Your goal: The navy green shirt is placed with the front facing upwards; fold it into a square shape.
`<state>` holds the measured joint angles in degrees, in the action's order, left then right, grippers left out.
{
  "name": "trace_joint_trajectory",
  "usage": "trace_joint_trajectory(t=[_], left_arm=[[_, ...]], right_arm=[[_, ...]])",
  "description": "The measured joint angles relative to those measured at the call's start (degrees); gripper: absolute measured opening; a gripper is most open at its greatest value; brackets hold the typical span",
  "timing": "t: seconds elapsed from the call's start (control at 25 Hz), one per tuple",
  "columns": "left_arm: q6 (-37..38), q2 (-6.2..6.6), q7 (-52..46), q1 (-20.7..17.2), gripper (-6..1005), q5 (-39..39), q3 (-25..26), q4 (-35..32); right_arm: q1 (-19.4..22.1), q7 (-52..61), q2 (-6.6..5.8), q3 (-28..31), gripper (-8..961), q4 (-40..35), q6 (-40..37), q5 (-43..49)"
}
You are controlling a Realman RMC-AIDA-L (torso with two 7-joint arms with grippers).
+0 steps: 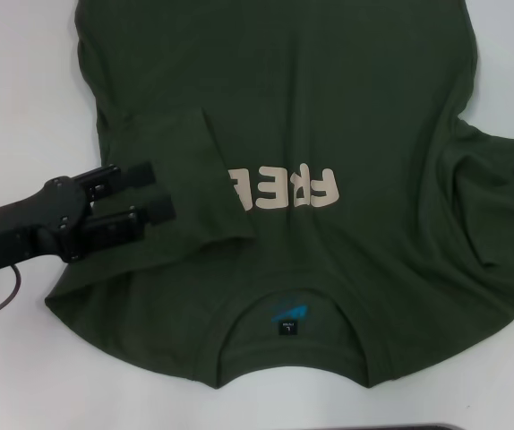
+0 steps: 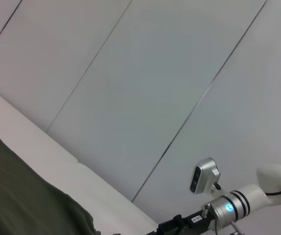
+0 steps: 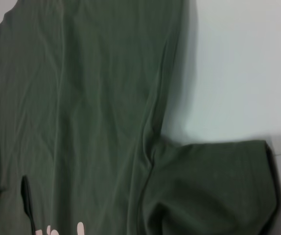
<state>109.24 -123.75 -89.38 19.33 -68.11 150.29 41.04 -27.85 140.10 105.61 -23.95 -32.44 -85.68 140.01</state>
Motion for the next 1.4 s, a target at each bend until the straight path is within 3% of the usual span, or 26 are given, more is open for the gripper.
trace_joint_trajectory(t=[1.32,1.4], left_arm=[[-0.1,0.00,0.1,0.0,847,-0.1,0.5,-0.5],[0.0,0.01,0.0,0.0,847,-0.1,0.6,-0.5]], right_arm=[[-1.5,-0.9,0.37,-0.7,812,2.0,0.0,-0.1],[-1.5,-0.9,0.32,-0.7,747,1.7,-0.3,-0.1]])
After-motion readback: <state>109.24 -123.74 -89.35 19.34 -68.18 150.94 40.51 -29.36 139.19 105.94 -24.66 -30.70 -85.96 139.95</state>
